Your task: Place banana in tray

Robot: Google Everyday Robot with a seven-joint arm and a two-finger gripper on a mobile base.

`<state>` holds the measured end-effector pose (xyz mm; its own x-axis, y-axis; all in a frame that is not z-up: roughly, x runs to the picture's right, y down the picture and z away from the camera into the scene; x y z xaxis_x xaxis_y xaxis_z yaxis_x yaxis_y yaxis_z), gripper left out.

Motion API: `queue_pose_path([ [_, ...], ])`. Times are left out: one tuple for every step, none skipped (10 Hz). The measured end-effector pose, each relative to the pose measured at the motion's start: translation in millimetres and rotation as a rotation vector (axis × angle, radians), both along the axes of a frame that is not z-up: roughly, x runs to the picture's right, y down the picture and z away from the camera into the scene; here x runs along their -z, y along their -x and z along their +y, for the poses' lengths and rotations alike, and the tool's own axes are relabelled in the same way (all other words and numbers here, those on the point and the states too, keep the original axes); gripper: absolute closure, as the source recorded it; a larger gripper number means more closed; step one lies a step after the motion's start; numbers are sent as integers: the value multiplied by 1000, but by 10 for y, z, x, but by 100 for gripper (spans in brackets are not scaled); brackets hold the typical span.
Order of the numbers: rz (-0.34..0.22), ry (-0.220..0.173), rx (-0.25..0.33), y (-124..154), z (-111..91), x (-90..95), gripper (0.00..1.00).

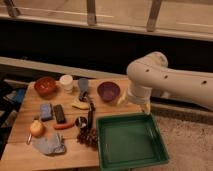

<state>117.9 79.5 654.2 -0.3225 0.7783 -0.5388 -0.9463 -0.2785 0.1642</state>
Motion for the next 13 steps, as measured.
queue_pose_path([
  [-29, -7, 33, 266, -81, -36, 20],
  [-65, -8, 54, 531, -120, -51, 20],
  [-92, -10, 56, 697, -135, -50, 20],
  [-83, -9, 56, 650, -133, -54, 20],
  [-79, -10, 59, 625, -135, -56, 20],
  [-83, -10, 61, 652, -135, -56, 20],
  [-86, -8, 58, 668, -128, -58, 20],
  [-80, -9, 55, 628, -130, -59, 20],
  [-80, -9, 56, 641, -129, -58, 20],
  [-76, -17, 66, 659, -160, -54, 20],
  [-69, -27, 91, 681, -251, -59, 20],
  [-70, -33, 111, 741, -317, -61, 20],
  [-79, -45, 156, 936, -444, -102, 20],
])
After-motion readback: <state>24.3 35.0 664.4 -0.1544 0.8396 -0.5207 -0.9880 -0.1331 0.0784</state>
